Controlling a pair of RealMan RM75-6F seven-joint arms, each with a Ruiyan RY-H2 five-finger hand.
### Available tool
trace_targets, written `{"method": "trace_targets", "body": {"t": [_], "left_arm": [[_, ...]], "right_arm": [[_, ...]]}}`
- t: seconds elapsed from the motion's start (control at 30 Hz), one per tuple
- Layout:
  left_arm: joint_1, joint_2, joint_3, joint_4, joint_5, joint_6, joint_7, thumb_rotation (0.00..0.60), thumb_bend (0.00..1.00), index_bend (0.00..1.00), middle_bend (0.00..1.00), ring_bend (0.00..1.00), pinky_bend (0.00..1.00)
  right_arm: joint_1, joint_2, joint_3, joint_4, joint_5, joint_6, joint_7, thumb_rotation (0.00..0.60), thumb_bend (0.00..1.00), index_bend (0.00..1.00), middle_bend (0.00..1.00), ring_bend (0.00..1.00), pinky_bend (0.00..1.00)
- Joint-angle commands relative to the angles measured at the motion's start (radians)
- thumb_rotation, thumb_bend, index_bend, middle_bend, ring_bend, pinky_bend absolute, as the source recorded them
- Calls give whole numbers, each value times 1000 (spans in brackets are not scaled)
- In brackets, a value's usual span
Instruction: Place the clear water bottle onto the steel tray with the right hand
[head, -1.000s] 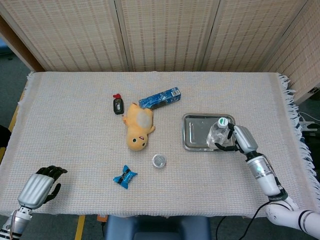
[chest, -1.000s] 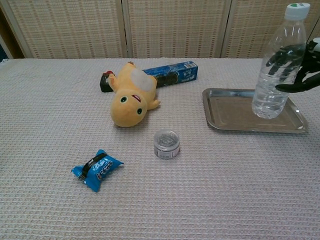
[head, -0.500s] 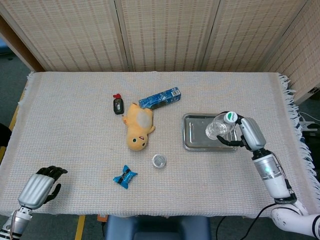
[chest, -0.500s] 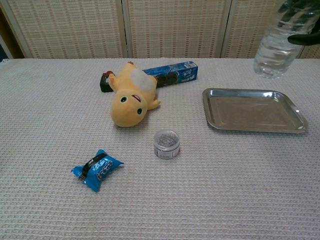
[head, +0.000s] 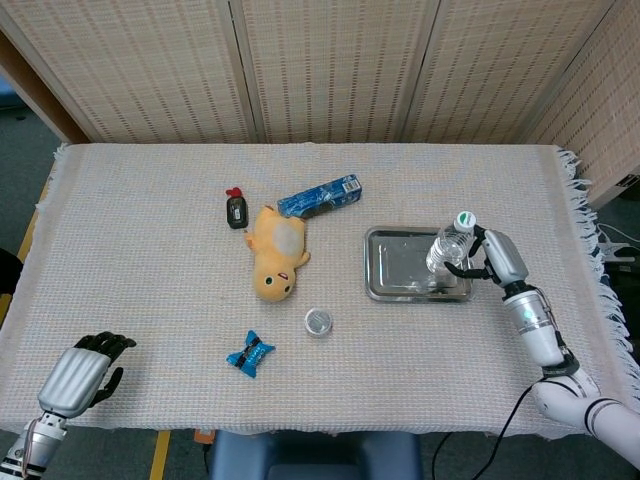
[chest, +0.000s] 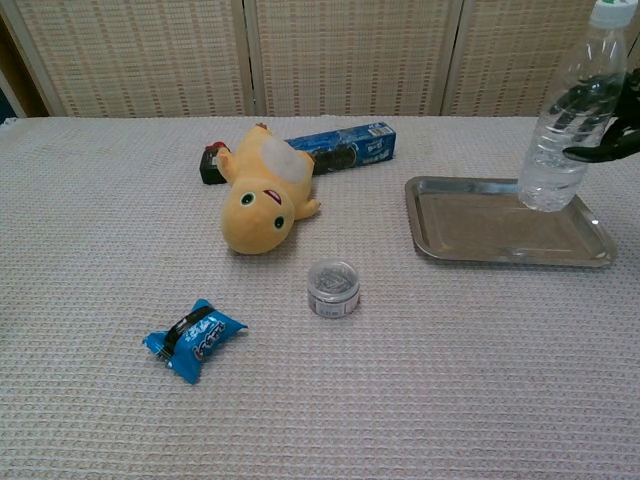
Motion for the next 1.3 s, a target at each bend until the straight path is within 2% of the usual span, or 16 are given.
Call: {"method": "trace_targets", "body": {"t": [0.03, 0.27, 0.37, 0.47, 0.53, 0.63, 0.73, 0.9, 1.07, 1.17, 1.3], "left_arm": [[0, -1, 0, -1, -2, -2, 1, 600, 532, 305, 305, 235, 328], [-1, -1, 0, 0, -3, -3, -1, 600, 533, 305, 306, 236, 327], [0, 1, -1, -1, -3, 1, -4, 600, 532, 305, 305, 236, 328], [1, 1, 0, 1, 0, 5, -6, 600, 532, 305, 305, 236, 328], [1, 2, 0, 0, 0, 5, -9, 600, 532, 305, 305, 236, 328], [1, 1, 1, 1, 2, 6, -7, 600, 531, 305, 305, 236, 328], [0, 1, 1, -1, 0, 2, -5, 600, 532, 305, 306, 236, 328], [0, 0, 2, -1, 2, 2, -2, 600, 532, 305, 305, 237, 328], [-2, -1, 3, -2, 1, -3, 0, 600, 533, 305, 306, 241, 328], [-2, -2, 3, -2, 0, -5, 3, 600, 532, 305, 306, 247, 328], [-4, -3, 3, -1, -3, -10, 6, 600, 531, 305, 307, 247, 328]], "right_arm": [[40, -106, -27, 159, -47, -21, 123, 600, 41, 860, 573, 419, 534], [59, -174, -62, 297, -87, -18, 227, 600, 41, 848, 573, 399, 534], [60, -186, -79, 332, -102, -14, 244, 600, 41, 781, 570, 330, 530], [57, -185, -97, 349, -118, -2, 254, 600, 41, 604, 484, 182, 454], [53, -176, -112, 354, -131, 6, 264, 600, 40, 411, 344, 54, 283], [46, -161, -127, 356, -142, 19, 267, 600, 39, 166, 180, 0, 131], [33, -147, -133, 353, -143, 38, 258, 600, 39, 24, 81, 0, 81], [2, -117, -131, 334, -135, 89, 208, 600, 39, 0, 2, 0, 24], [-36, -71, -135, 279, -132, 139, 149, 600, 39, 0, 0, 0, 15], [-68, -29, -137, 212, -126, 176, 46, 600, 39, 0, 0, 0, 15], [-137, 54, -138, 25, -97, 232, -212, 600, 39, 0, 0, 0, 15]]}}
